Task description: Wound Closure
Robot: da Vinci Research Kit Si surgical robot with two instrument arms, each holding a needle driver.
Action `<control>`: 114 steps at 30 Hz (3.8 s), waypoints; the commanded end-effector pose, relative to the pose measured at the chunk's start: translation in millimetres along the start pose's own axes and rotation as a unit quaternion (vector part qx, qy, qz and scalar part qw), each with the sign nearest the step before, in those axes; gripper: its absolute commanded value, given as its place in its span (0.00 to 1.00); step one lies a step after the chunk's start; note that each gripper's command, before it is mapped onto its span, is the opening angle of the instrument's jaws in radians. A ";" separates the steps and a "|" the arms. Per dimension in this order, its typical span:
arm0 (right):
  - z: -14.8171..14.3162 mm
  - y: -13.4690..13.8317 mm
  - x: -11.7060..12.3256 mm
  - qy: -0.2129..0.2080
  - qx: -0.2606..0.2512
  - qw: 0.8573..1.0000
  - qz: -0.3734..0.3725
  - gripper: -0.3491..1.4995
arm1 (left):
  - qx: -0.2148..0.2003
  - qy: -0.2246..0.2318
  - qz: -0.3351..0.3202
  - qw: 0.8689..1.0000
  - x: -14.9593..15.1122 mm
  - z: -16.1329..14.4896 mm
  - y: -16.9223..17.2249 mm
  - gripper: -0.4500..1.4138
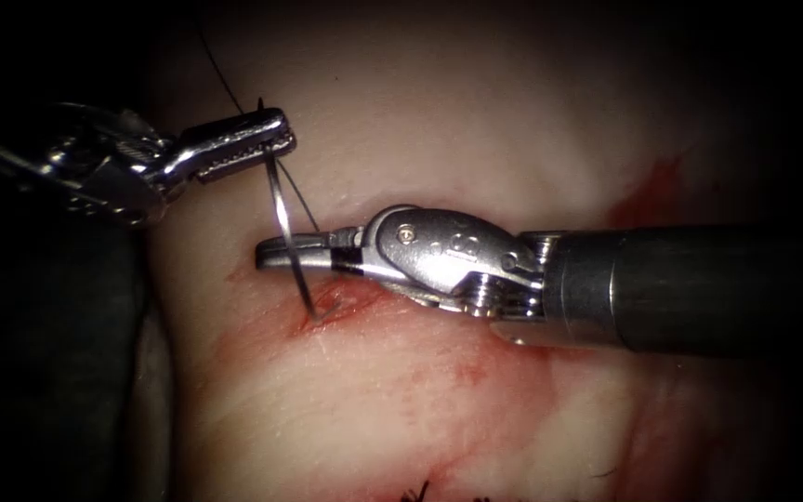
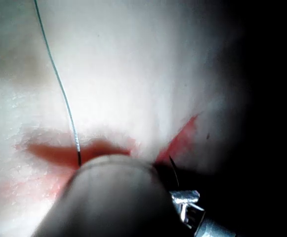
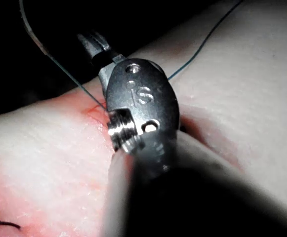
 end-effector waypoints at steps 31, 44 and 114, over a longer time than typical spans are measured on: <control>-2.2 -14.3 -5.8 -0.197 0.191 0.921 0.276 0.00 | -0.016 0.069 0.119 0.990 6.7 -5.8 3.0 0.00; -3.6 -8.6 2.2 -0.096 0.034 0.995 -0.015 0.12 | 0.005 -0.013 0.087 0.996 0.7 -2.4 5.0 0.00; -1.8 -5.6 -4.2 -0.283 -0.042 0.926 -0.245 0.06 | -0.052 -0.084 0.050 0.994 -3.7 -0.5 9.3 0.00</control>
